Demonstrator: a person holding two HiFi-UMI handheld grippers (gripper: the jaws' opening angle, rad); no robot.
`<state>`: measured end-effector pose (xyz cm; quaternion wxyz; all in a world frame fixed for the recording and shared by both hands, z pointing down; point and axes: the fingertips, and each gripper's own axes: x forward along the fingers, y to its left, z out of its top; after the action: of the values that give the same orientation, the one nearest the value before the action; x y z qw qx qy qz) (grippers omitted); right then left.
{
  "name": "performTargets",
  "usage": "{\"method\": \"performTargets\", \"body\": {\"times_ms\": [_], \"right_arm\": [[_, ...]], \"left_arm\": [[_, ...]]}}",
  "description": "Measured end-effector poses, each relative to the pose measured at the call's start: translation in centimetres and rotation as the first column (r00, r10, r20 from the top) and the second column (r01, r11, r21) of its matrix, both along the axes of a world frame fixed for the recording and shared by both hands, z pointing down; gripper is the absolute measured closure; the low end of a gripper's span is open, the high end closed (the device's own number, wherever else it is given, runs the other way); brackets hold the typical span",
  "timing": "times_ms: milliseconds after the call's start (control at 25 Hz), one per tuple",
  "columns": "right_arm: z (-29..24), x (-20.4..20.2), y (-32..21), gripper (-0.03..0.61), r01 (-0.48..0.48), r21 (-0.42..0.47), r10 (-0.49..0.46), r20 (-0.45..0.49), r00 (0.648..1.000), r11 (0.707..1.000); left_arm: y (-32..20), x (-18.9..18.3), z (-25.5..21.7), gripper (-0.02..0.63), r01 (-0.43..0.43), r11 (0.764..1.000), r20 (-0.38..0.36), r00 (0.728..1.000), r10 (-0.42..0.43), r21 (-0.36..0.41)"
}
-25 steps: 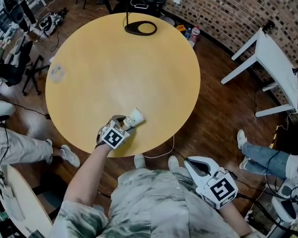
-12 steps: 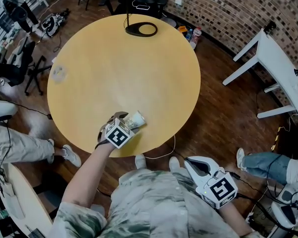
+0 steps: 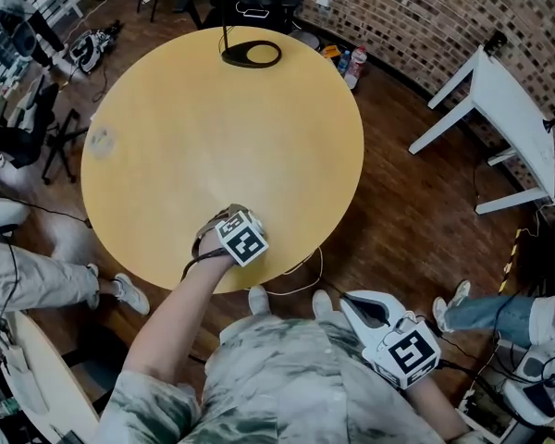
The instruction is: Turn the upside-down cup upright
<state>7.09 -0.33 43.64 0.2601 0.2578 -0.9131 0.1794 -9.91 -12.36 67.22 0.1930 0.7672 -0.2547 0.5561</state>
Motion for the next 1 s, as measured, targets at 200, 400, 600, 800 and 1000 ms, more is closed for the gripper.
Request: {"method": "performTargets", "body": {"times_ms": [200, 400, 600, 800, 1000], "right_arm": [[0.4, 0.7, 0.4, 0.577, -0.011, -0.010, 0.011, -0.002, 1.000, 1.000], [0.6, 1.1, 0.6, 0.577, -0.017, -0.009, 0.017, -0.004, 1.000, 1.000], [0.7, 1.2, 0.6, 0.577, -0.004, -0.012, 0.003, -0.018, 1.000, 1.000], [0.6, 0.7, 0.8, 0.577, 0.016, -0.016, -0.017, -0.052, 0.998, 1.000], [0.7, 0.8, 1.1, 0.577, 0.026, -0.045, -0.031, -0.096, 0.995, 0.999]], "left_arm": [[-0.1, 0.0, -0.1, 0.316, -0.003, 1.000, -0.020, 1.000, 0.003, 0.007], [-0.8, 0.2, -1.3, 0.321, 0.054, 0.994, -0.117, 0.992, -0.043, 0.093], [-2.2, 0.6, -3.0, 0.321, 0.184, 0.963, -0.300, 0.947, -0.119, 0.199], [-3.8, -0.1, -4.5, 0.321, 0.344, 0.897, -0.494, 0.852, -0.174, 0.277], [-5.1, -0.7, -5.4, 0.321, 0.450, 0.820, -0.615, 0.773, -0.159, 0.354]]}}
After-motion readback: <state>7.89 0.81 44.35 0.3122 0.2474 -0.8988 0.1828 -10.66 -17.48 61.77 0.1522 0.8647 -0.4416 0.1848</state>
